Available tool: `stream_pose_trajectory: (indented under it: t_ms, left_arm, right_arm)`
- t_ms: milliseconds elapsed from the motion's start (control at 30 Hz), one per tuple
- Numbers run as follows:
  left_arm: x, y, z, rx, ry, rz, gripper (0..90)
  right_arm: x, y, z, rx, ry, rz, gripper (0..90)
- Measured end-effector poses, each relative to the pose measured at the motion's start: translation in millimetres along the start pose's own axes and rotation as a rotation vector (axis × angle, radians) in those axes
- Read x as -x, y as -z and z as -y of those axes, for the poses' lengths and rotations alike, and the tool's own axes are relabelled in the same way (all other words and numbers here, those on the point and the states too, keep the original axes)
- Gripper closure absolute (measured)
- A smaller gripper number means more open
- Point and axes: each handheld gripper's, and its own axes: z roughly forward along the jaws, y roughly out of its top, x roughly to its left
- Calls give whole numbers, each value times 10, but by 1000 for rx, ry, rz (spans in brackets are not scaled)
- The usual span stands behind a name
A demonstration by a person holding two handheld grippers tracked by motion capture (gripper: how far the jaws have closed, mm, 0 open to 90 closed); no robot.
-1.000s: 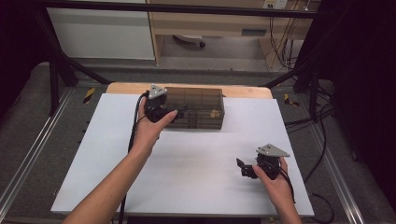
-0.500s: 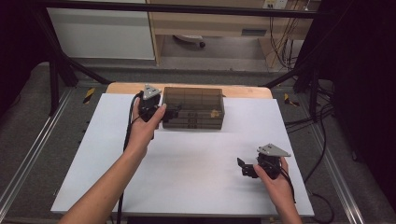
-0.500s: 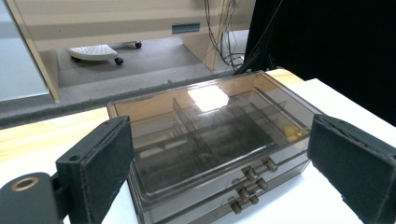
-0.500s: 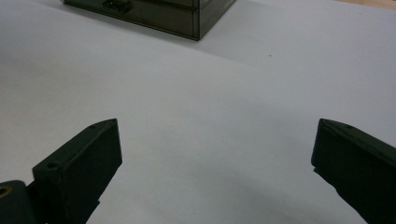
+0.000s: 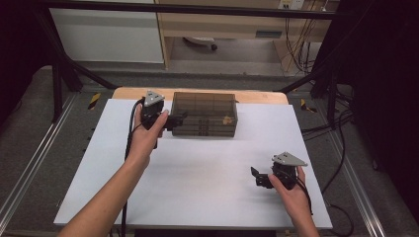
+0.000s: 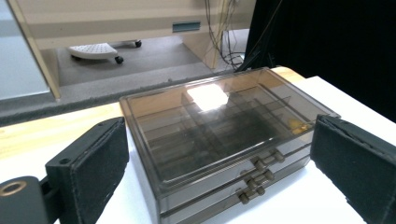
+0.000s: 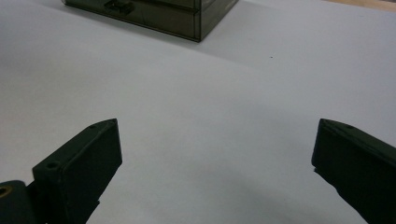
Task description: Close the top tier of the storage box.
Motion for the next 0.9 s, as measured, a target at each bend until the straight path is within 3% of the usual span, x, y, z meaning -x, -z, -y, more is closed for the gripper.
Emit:
stream_pose_trajectory:
  t_ms: [533, 900]
  left_arm:
    - [-122, 93, 20, 13, 19, -8, 44]
    - [-165, 166, 25, 19, 7, -11, 48]
  right_arm:
    - [-16, 0, 1, 0, 6, -4, 21]
    - [6, -2, -3, 1, 4, -6, 30]
